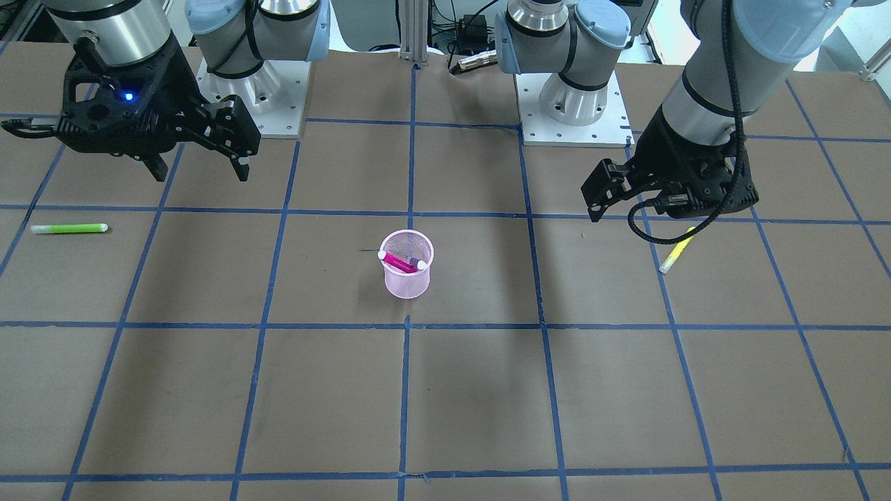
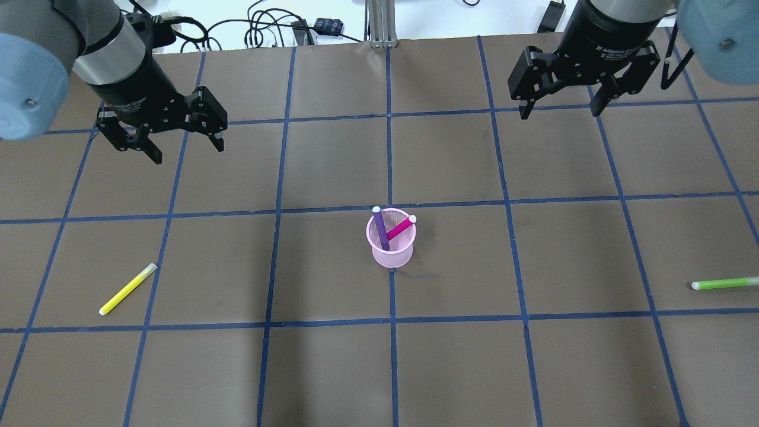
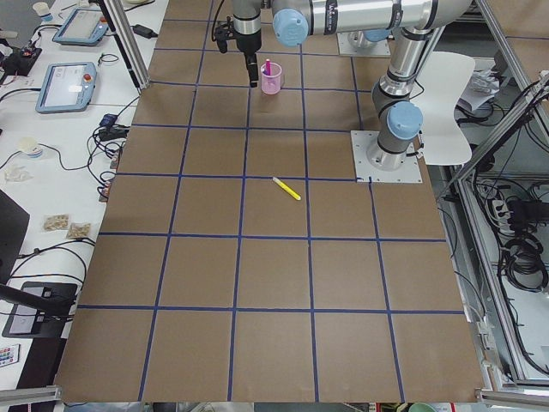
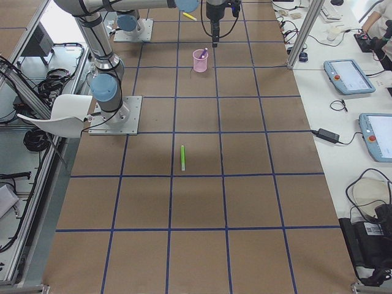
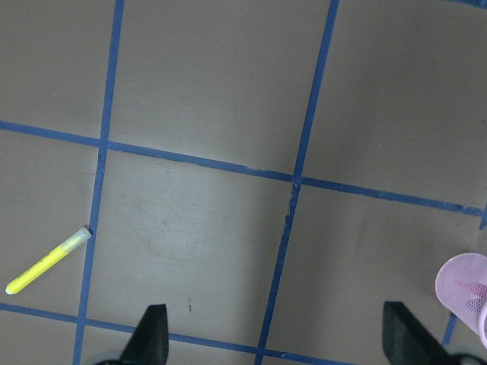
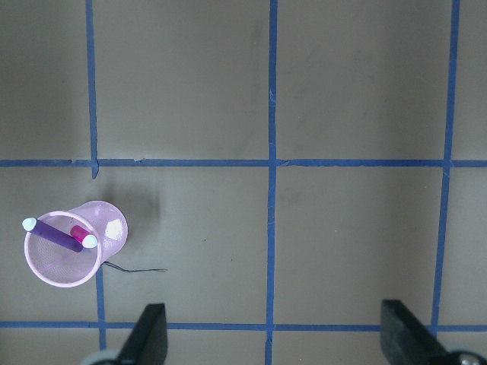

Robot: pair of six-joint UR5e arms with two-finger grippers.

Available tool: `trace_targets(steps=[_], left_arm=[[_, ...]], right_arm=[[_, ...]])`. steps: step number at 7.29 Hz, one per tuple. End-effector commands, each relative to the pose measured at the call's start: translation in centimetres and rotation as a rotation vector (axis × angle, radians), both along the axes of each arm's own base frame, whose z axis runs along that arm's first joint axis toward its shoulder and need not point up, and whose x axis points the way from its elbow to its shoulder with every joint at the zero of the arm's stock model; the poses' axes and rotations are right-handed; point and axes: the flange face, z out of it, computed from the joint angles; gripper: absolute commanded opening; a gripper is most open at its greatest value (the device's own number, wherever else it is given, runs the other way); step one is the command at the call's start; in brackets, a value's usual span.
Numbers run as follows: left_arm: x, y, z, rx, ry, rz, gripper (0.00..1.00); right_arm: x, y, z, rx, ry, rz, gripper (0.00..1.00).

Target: Insert purple and pink pens into pink cup

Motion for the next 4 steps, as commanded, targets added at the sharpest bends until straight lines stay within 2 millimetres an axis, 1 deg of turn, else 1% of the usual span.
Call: trace_targets(steps=[1, 2, 4], left_arm=[[-0.34, 2.07, 0.1, -0.002, 0.006, -0.028, 1.0], [0.02, 2.44, 0.53, -0.007, -0.035, -0.029, 1.0], [0.01, 2.49, 0.73, -0.015, -0.035, -0.019, 1.0]], right_arm=[[0.0, 0.07, -0.06, 0.001, 0.0, 0.0, 1.0], [0.0, 0.02, -0.13, 0.003, 0.0, 0.0, 1.0], [0.02, 0.01, -0.06, 0.001, -0.002, 0.0, 1.0]])
